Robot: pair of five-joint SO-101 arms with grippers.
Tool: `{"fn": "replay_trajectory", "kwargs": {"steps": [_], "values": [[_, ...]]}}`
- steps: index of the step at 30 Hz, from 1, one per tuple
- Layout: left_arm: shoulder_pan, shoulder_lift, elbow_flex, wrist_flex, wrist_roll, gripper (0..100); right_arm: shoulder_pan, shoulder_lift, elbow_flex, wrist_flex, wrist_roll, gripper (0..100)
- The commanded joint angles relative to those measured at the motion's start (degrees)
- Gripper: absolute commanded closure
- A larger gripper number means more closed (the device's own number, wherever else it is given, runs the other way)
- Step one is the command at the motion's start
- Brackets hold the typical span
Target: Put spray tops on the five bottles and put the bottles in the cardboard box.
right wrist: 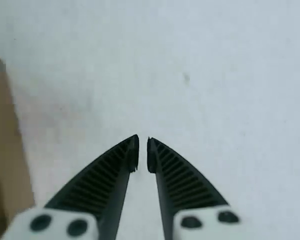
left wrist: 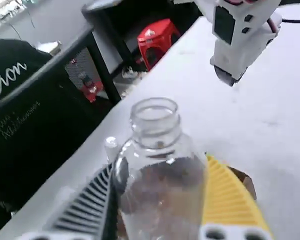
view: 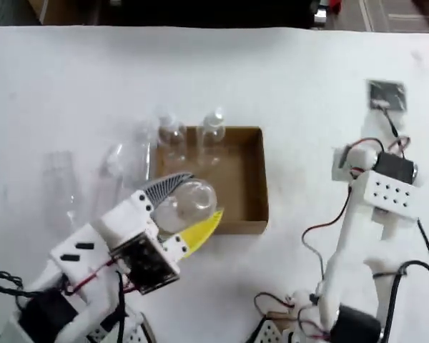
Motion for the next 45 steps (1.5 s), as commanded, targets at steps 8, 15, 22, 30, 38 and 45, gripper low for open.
{"fn": "replay_trajectory", "kwargs": {"steps": [8,15,22,30,38,45], "values": [[0.13,-14.73,15.47,-14.15,-6.51,98,-20.44,-4.79,-35.52,35.21,27.34,98.0],[5.76,-15.08,16.62,-7.3,-13.1,98,-26.86,-9.89,-37.89,34.86,49.76,98.1],[3.74,-14.9,17.49,-6.95,-19.25,98,-30.81,-16.04,-35.52,34.86,59.69,98.1],[-7.87,-15.08,23.65,-17.23,-22.59,98,-41.89,-19.65,-28.57,34.86,62.51,98.1],[-11.21,-15.08,25.76,-21.71,-22.68,98,-55.16,-22.37,-24.97,34.86,56.79,79.7],[-11.56,-14.9,25.93,-21.71,-22.68,98,-61.76,-25.63,-23.56,34.86,58.29,72.1]]}}
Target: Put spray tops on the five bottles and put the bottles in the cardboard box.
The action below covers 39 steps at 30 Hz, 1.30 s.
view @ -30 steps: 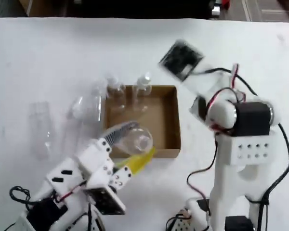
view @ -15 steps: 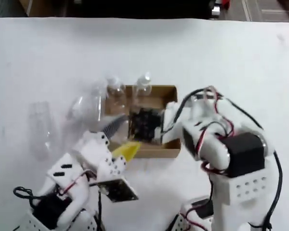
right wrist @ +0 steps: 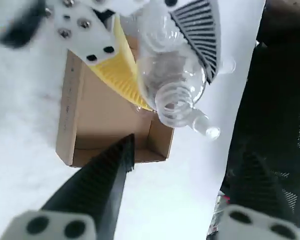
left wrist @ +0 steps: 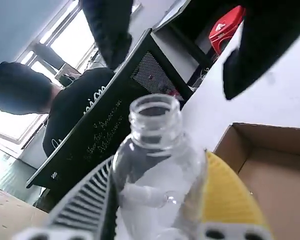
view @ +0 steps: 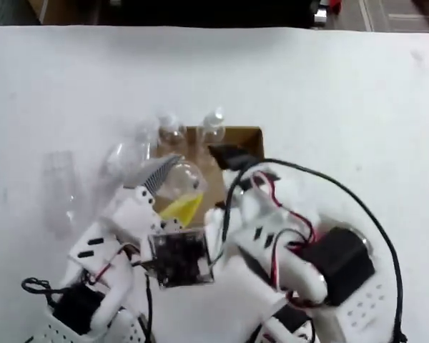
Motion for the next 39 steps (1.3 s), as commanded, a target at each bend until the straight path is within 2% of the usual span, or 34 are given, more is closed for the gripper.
{"fn": "replay_trajectory", "kwargs": {"steps": [1,7,14,29,34,39], "values": [[-0.4,-0.4,0.09,-1.85,-0.09,98,-4.79,-3.56,-0.44,1.19,0.18,74.1],[0.13,-0.57,1.32,-2.02,-0.09,98,-7.78,-2.51,-0.09,1.19,0.18,79.3],[2.33,-0.57,1.49,-1.67,-0.09,98,-5.67,5.93,-0.53,0.84,0.09,79.0],[2.33,-0.57,1.41,-1.58,-0.09,98,-0.57,6.99,-0.09,-3.56,0.0,79.7],[2.33,-0.57,1.41,-1.58,-0.09,98,-0.66,6.99,-0.09,-4.26,0.0,92.7],[2.33,-0.57,1.41,-1.58,-0.09,98,-0.75,6.99,0.0,-4.18,-0.09,91.7]]}}
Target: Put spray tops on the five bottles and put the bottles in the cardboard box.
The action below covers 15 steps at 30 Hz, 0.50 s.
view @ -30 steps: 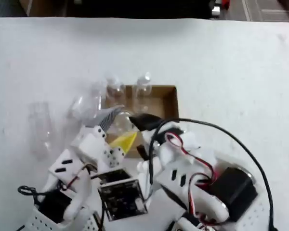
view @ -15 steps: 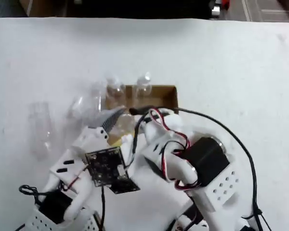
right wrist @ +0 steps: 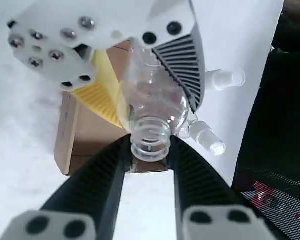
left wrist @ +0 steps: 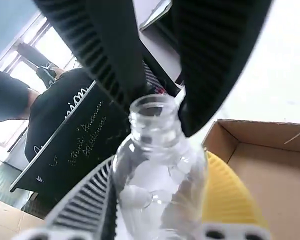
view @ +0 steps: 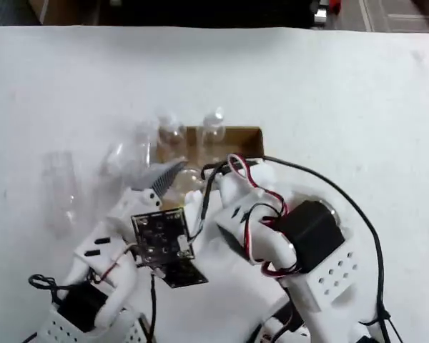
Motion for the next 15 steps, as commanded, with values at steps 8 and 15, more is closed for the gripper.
{"fn": "replay_trajectory", "kwargs": {"steps": [8,15], "values": [[2.42,-0.66,-0.97,-1.67,0.0,98,0.04,0.13,-0.09,-2.33,-0.09,98.6],[6.11,-0.66,-1.76,-1.67,2.2,98,0.31,-0.13,-0.09,-6.29,-2.99,98.2]]}}
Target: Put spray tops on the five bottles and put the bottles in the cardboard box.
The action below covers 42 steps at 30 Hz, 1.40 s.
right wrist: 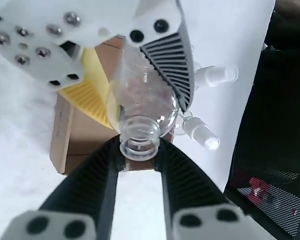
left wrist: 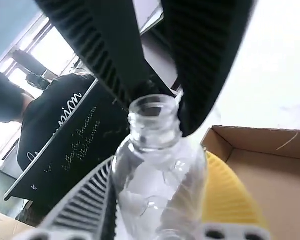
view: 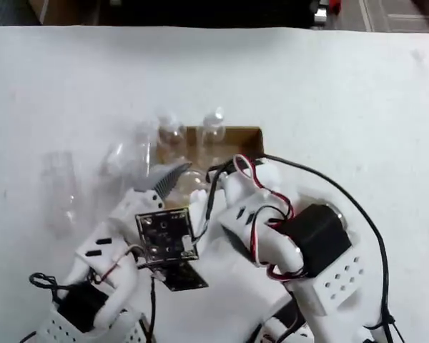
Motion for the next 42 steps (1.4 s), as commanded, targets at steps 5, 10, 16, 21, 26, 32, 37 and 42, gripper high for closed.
{"fn": "replay_trajectory", "kwargs": {"steps": [5,10,16,21,26,32,37,42], "values": [[2.33,-0.66,-6.07,-0.79,12.4,92,-0.13,0.66,-0.26,-3.38,-3.52,98.2],[-0.84,-0.66,-6.68,1.49,18.02,87,-0.13,0.84,-0.26,-2.15,-3.6,98.2],[-0.75,-0.66,-10.2,5.36,18.55,86,0.04,0.84,-0.35,-1.89,-7.03,98.2],[-0.75,-0.66,-13.8,9.76,18.55,86,0.22,0.84,-0.35,-2.33,-7.3,98.2],[-0.75,-0.66,-16.79,14.51,18.64,82,2.95,0.92,-0.26,-2.77,-7.38,98.2],[-0.75,-0.66,-19.34,16.62,18.64,82,3.21,0.92,3.6,-2.68,-7.12,98.3],[-0.75,-0.66,-22.51,20.92,18.64,80,3.47,0.92,4.31,-2.77,-7.47,98.3],[-0.75,-0.48,-29.01,26.64,22.77,79,4.97,0.92,4.48,-4.88,-7.56,98.3]]}}
